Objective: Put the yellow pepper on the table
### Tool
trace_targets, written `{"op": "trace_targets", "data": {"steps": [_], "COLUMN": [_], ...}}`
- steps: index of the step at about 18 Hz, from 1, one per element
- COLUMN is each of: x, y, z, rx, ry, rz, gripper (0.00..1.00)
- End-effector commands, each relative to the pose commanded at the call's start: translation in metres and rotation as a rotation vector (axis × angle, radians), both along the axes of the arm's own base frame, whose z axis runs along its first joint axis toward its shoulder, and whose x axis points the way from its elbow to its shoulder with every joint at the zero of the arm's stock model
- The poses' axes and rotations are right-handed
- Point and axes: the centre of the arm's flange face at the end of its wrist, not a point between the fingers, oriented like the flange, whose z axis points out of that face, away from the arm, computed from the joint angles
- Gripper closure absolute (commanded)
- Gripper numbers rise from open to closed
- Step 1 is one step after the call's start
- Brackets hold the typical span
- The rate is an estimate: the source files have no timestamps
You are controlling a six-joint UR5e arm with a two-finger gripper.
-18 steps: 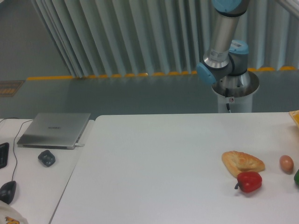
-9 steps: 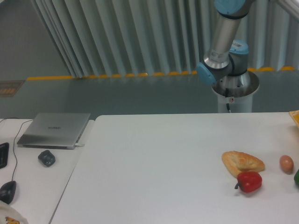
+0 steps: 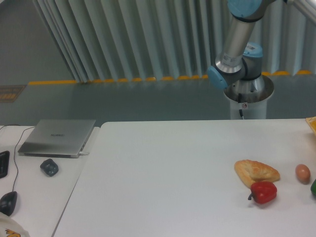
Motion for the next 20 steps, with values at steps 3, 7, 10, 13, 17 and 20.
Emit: {"op": "trace_targets", "data": {"steps": [3, 7, 10, 13, 17, 20], "x": [0.0, 0.005, 0.003, -0.009, -0.018, -0.013], "y": [0.001, 0.009, 0.009, 0.004, 0.0, 0.01], "z": [0.0, -0.001, 0.005, 0.049, 0.109, 0.128], "rx": [0.007, 0.011, 0.014, 0.044, 0.118, 0.162], "ry": [0.014, 0.02, 0.03, 0.095, 0.144, 0.173], "rz": [0.027, 0.05, 0.05, 0.049, 0.08, 0.143], "gripper": [0.43, 0.6, 0.67, 0.67, 0.67, 0.67]}}
